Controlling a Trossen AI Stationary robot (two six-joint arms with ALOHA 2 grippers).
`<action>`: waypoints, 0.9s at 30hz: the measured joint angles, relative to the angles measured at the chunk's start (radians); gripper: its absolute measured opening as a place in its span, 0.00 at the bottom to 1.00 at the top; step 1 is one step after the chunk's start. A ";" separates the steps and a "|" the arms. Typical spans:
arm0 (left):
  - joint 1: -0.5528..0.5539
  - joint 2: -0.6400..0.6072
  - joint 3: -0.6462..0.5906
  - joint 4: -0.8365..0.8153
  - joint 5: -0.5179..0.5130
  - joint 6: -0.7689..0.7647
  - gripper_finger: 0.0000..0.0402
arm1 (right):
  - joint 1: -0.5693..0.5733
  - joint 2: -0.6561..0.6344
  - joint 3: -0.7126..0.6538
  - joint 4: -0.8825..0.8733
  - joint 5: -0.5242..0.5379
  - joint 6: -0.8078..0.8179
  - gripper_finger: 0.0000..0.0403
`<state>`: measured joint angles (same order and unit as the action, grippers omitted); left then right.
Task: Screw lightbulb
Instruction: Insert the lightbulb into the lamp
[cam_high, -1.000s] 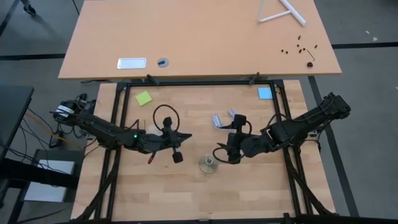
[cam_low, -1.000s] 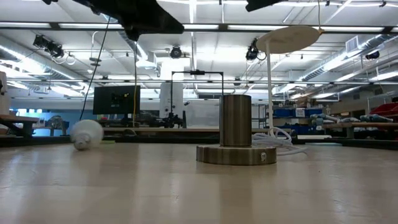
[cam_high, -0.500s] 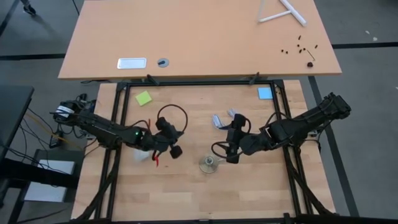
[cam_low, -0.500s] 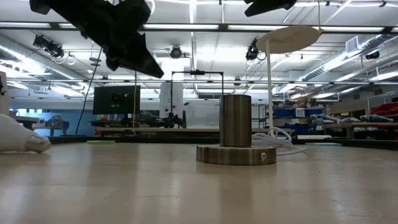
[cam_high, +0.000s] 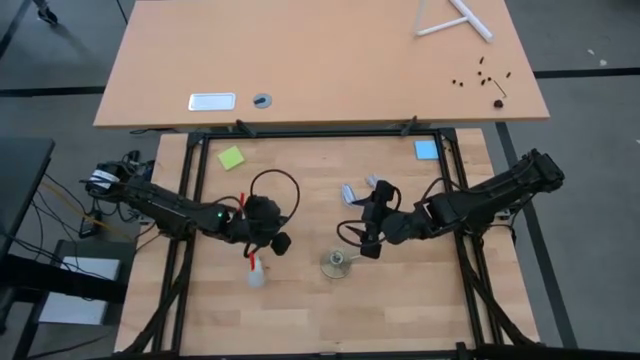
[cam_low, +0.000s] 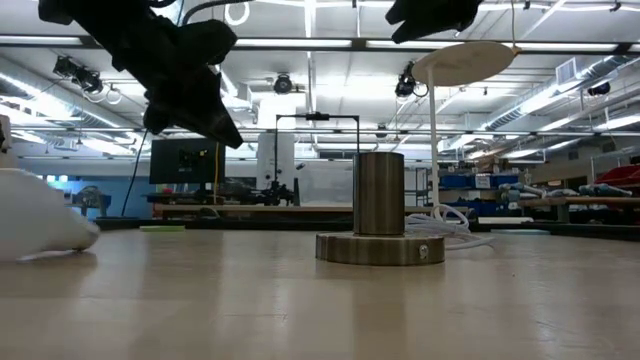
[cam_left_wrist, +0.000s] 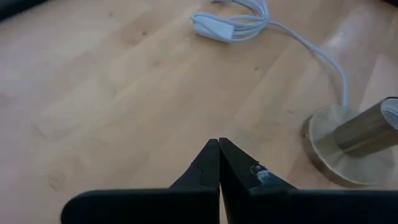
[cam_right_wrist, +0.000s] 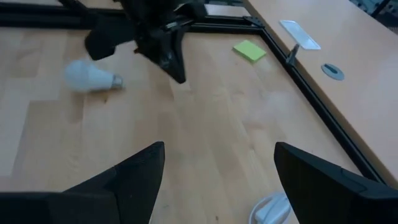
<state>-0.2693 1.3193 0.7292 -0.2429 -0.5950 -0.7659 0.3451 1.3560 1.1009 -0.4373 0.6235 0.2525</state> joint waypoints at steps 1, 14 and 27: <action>-0.002 0.000 0.000 -0.001 0.007 -0.009 0.01 | -0.002 0.000 -0.006 -0.001 0.000 0.007 0.77; -0.097 0.000 0.000 0.005 -0.040 0.145 0.01 | -0.003 0.000 -0.050 0.064 0.000 -0.045 0.77; -0.053 0.039 0.000 -0.006 0.124 0.237 0.22 | -0.002 0.000 -0.050 0.080 -0.049 -0.074 0.77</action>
<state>-0.3224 1.3588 0.7292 -0.2485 -0.4711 -0.5289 0.3435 1.3563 1.0504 -0.3577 0.5743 0.1785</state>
